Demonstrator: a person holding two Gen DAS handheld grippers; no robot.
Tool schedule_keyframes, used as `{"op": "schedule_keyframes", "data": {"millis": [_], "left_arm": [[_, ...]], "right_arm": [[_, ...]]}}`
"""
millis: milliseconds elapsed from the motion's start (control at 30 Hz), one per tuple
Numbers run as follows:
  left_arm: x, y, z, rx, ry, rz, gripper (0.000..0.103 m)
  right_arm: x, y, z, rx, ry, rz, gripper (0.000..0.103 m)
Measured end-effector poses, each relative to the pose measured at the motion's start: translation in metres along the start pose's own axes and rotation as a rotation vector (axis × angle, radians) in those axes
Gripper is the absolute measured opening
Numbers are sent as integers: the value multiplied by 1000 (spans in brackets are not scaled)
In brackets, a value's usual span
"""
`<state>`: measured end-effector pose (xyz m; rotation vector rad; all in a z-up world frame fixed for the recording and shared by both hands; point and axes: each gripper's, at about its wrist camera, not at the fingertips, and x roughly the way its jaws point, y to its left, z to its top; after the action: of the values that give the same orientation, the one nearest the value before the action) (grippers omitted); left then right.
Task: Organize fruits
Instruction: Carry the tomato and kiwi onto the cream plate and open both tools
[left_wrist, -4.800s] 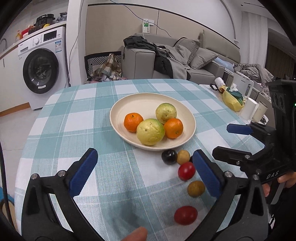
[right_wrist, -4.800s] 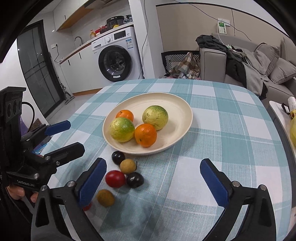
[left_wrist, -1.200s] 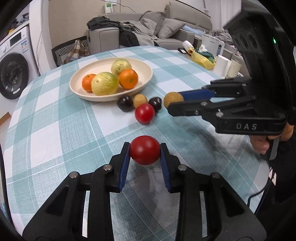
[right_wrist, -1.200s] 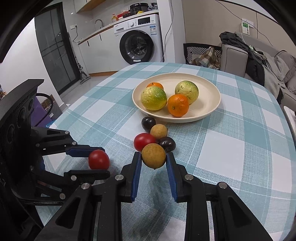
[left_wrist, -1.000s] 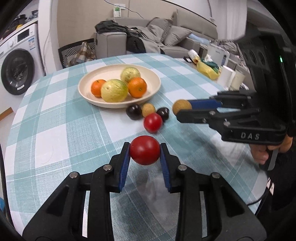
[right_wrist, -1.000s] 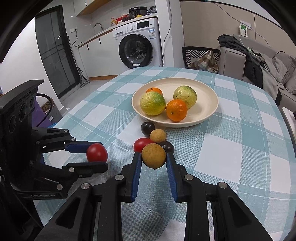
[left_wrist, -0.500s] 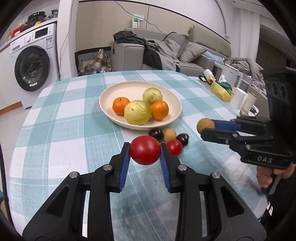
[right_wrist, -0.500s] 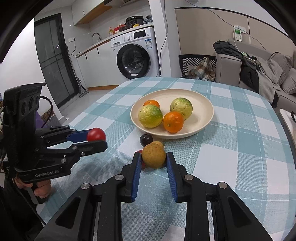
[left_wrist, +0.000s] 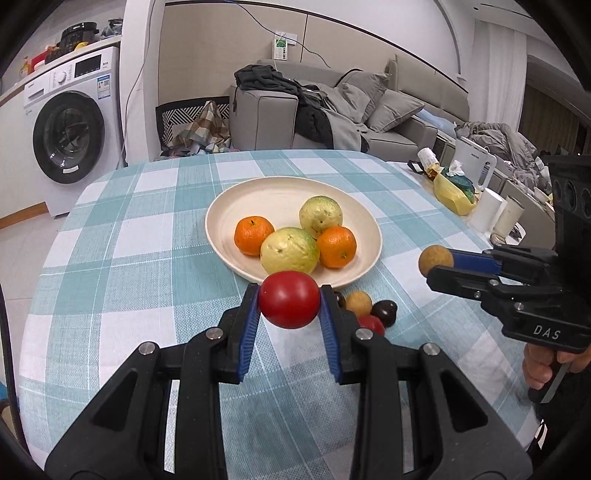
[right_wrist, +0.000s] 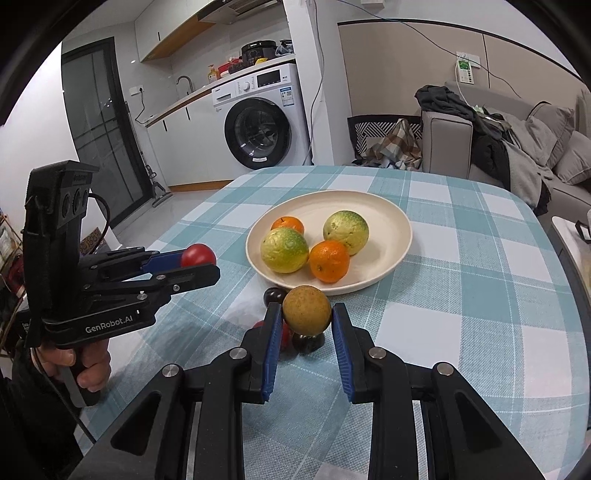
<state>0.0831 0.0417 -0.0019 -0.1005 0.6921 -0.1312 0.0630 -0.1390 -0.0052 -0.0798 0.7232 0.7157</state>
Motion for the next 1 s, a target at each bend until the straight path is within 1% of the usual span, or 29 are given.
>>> {"op": "schedule_keyframes", "data": {"millis": [433,800,1000], "left_arm": [[25,20,22,-41,-16,29,28],[37,33,40,-36,-29,62,28],[46,35,46,-25,-21,61,28]], "right_arm": [[4,-16,18,28,-14,-37,28],[11,-20,32,22,-20,-41,28],[17,-25,43,26,-19,-41,28]]}}
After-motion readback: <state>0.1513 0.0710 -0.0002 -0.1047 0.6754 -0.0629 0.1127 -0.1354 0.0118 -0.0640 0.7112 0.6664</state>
